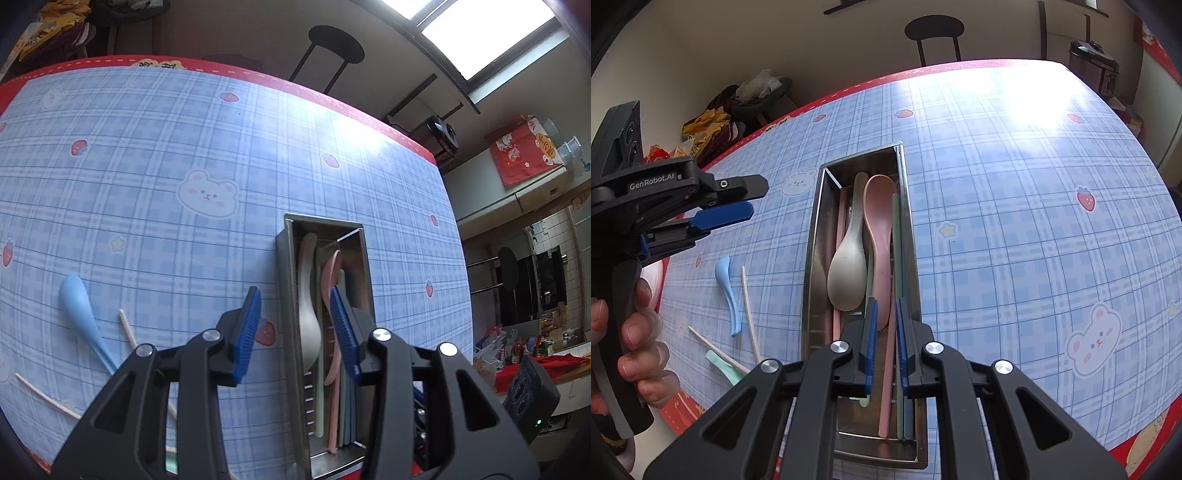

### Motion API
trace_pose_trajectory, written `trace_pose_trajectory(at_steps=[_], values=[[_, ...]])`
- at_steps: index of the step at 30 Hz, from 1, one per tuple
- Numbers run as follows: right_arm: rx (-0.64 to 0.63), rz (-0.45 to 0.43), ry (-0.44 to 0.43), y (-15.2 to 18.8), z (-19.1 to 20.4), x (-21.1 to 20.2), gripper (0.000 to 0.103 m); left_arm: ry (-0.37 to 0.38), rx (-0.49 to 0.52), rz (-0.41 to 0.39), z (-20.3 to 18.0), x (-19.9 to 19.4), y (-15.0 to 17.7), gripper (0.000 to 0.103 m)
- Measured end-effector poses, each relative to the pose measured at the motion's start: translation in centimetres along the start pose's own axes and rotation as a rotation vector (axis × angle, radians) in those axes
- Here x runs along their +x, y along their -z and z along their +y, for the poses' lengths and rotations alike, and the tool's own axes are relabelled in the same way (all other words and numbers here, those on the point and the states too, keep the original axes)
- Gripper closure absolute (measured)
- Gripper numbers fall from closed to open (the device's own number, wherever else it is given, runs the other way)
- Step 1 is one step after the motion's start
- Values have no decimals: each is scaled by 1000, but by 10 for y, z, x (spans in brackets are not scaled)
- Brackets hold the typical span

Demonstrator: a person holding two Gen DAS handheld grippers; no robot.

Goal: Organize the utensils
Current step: 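Open both grippers to release the spoon and chopstick in the holder, then withdraw both grippers from the holder toward the remaining utensils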

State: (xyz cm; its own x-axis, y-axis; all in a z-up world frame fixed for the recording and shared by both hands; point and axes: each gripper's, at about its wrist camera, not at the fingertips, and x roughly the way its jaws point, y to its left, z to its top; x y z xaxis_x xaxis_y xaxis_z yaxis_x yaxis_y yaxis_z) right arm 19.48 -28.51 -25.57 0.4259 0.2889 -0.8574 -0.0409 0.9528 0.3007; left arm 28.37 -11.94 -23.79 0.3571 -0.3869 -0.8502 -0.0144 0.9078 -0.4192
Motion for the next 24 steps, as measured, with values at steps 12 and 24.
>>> trace_pose_trajectory(at_steps=[12,24], values=[[-128,-52,13,15,39,-22,78,-99,113,-67,80,-84,29,47],[-234,21,-71,34,92,-2,78,-137,-74,-30,178,-109,107,46]])
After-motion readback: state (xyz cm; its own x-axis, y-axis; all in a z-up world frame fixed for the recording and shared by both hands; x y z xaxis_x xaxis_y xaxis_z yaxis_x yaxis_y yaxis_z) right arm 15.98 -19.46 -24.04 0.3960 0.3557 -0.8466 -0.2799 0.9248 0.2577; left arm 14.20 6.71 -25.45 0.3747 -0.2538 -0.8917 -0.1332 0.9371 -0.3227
